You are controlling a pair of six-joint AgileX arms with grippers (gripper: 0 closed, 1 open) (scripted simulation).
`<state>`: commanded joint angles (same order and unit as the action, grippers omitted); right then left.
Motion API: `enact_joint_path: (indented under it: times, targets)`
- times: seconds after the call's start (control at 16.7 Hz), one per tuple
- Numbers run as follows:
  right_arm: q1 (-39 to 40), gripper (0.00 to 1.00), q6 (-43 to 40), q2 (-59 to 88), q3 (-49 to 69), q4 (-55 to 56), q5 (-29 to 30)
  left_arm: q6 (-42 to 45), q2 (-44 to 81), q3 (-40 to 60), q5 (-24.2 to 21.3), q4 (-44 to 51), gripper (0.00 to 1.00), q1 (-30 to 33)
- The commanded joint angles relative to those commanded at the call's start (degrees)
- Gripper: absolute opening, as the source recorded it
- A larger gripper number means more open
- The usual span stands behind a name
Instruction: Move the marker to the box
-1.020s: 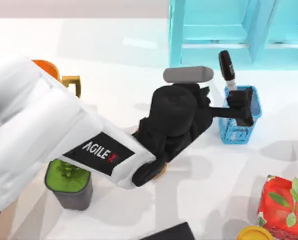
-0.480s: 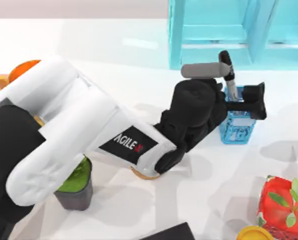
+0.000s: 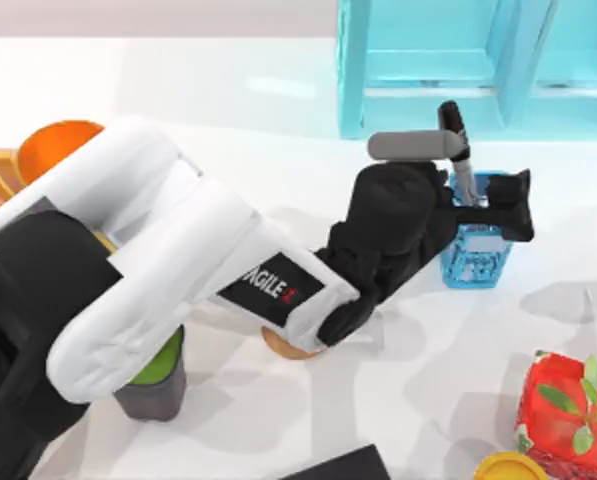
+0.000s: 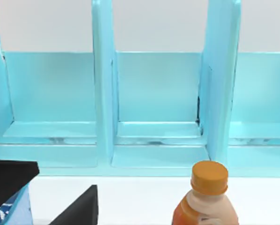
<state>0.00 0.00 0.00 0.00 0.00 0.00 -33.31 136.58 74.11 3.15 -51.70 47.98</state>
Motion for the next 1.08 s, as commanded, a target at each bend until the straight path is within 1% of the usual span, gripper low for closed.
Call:
enact_joint_path:
  times: [0.12, 0.9, 0.96, 1.08]
  targets:
    - [0.00, 1.00, 0.00, 0.00, 0.00, 0.00, 0.00, 0.00, 0.00, 0.00, 0.00, 0.00, 1.00, 0.00]
    - [0.00, 1.00, 0.00, 0.00, 0.00, 0.00, 0.00, 0.00, 0.00, 0.00, 0.00, 0.00, 0.02, 0.00]
    - [0.00, 1.00, 0.00, 0.00, 0.00, 0.00, 0.00, 0.00, 0.00, 0.00, 0.00, 0.00, 0.00, 0.00]
    - [0.00, 1.00, 0.00, 0.00, 0.00, 0.00, 0.00, 0.00, 0.00, 0.00, 0.00, 0.00, 0.00, 0.00]
